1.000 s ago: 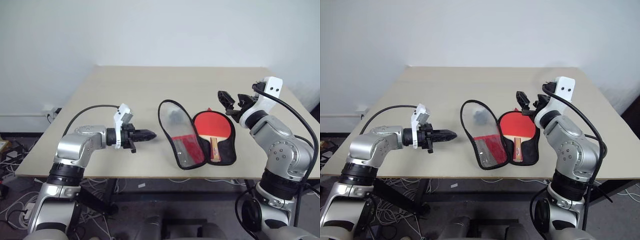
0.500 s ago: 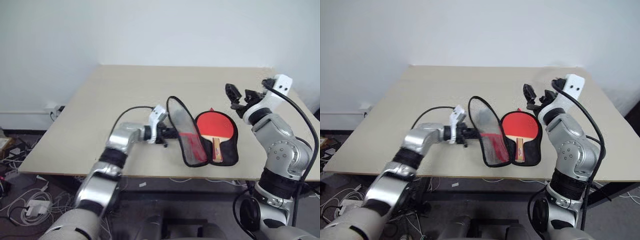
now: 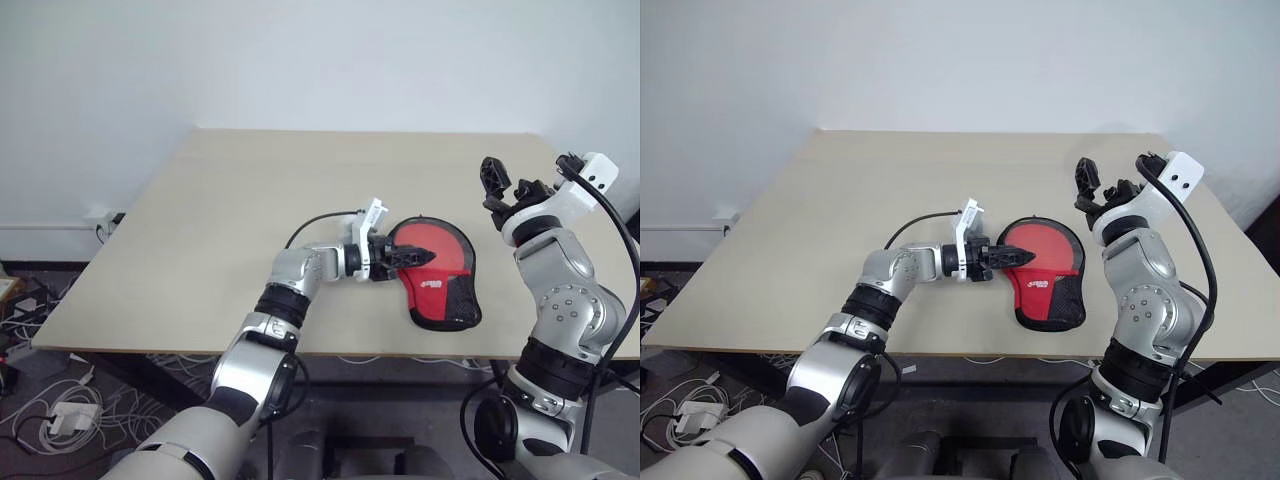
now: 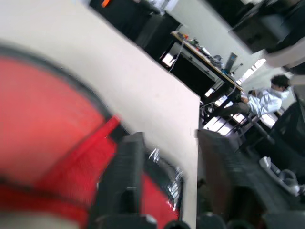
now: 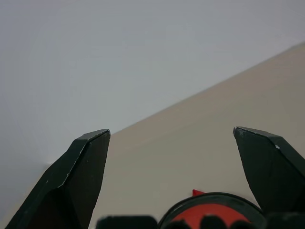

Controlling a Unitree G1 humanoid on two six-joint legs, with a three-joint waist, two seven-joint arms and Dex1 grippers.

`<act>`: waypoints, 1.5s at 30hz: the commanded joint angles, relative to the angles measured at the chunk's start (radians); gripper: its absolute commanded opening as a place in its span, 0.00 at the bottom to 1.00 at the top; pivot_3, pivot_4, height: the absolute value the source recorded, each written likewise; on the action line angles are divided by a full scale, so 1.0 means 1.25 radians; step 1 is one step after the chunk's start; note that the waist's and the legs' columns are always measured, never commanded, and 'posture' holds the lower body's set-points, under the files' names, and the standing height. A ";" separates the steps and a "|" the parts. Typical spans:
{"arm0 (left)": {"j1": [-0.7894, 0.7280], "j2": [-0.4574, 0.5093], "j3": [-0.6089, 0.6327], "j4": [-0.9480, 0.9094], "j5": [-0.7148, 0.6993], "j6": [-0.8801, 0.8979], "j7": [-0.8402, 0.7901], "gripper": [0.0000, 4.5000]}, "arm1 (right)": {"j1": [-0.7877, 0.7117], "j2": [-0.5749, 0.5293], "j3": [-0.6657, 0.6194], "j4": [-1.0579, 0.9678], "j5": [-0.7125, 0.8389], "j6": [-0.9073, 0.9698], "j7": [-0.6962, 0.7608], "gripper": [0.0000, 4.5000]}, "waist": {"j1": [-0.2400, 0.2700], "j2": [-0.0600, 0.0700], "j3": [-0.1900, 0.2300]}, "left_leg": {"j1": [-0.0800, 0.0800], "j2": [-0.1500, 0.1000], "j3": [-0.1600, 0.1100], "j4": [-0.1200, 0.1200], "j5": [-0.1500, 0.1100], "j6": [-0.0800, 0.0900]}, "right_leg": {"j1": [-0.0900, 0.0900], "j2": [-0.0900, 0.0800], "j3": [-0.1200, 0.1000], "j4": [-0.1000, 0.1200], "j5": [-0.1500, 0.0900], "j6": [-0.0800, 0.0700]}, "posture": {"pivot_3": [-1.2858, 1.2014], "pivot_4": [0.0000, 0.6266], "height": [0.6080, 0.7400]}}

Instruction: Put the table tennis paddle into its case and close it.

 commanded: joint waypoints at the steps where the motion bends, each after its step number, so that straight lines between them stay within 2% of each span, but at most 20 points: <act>1: 0.010 -0.006 0.054 -0.060 -0.048 0.099 0.074 0.72 | 0.003 -0.005 0.015 -0.014 0.005 -0.027 -0.011 1.00 | 0.001 0.000 0.000 | 0.000 0.000 0.000 0.000 0.000 0.000 | 0.000 0.000 0.000 0.000 0.000 0.000 | 0.52 0.00 0.81; 2: 0.016 -0.008 0.059 -0.067 -0.051 0.125 0.094 0.79 | 0.005 -0.005 0.019 -0.013 0.005 -0.030 -0.013 1.00 | 0.001 0.000 0.000 | 0.000 0.000 -0.001 0.000 0.000 0.000 | 0.000 0.000 0.000 0.000 0.000 0.000 | 0.52 0.00 0.81; 7: 0.023 -0.033 0.090 -0.068 -0.065 0.210 0.171 0.79 | 0.009 -0.008 0.031 -0.004 0.006 -0.040 -0.017 1.00 | 0.003 0.000 0.000 | 0.000 -0.001 -0.001 0.000 0.000 0.000 | 0.000 0.000 -0.001 0.000 0.000 0.000 | 0.52 0.00 0.81; 9: 0.008 -0.056 0.122 -0.020 -0.076 0.242 0.218 0.79 | 0.009 -0.010 0.042 0.000 0.002 -0.042 -0.017 1.00 | 0.004 0.000 0.000 | 0.000 -0.001 -0.001 0.001 0.001 -0.001 | 0.000 -0.001 -0.001 0.000 0.000 0.000 | 0.52 0.00 0.81; 12: -0.012 -0.085 0.167 0.031 -0.087 0.251 0.271 0.79 | 0.012 -0.013 0.052 -0.001 -0.001 -0.043 -0.020 1.00 | 0.004 0.000 0.000 | 0.000 -0.001 -0.001 0.001 0.000 0.000 | 0.000 0.000 -0.001 0.000 0.000 0.000 | 0.52 0.00 0.81; 21: -0.067 -0.119 0.213 0.140 -0.097 0.255 0.327 0.79 | 0.047 -0.023 0.048 -0.027 0.004 -0.034 -0.039 1.00 | 0.005 0.000 0.000 | 0.000 -0.001 -0.001 0.000 0.000 0.000 | 0.000 -0.001 -0.001 0.000 0.000 0.000 | 0.52 0.00 0.81; 32: -0.100 -0.158 0.211 0.225 -0.086 0.225 0.324 0.79 | 0.066 -0.031 0.041 -0.038 0.013 -0.027 -0.065 1.00 | 0.005 0.000 0.000 | 0.000 -0.002 -0.001 0.000 0.000 -0.001 | -0.001 -0.001 -0.001 0.000 0.000 0.000 | 0.52 0.00 0.81; 39: -0.106 -0.149 0.222 0.227 -0.068 0.237 0.461 0.79 | 0.077 -0.028 0.027 -0.048 0.019 -0.025 -0.084 1.00 | 0.004 0.000 0.000 | 0.000 -0.002 -0.002 0.000 0.000 0.000 | 0.000 -0.001 -0.001 0.000 0.000 0.000 | 0.52 0.00 0.81; 45: -0.083 -0.139 0.205 0.183 -0.073 0.286 0.479 0.79 | 0.087 -0.030 0.028 -0.051 0.017 -0.029 -0.088 1.00 | 0.001 0.000 0.000 | 0.001 -0.001 -0.002 -0.001 0.000 -0.001 | 0.000 -0.001 -0.001 0.000 0.000 0.000 | 0.52 0.00 0.81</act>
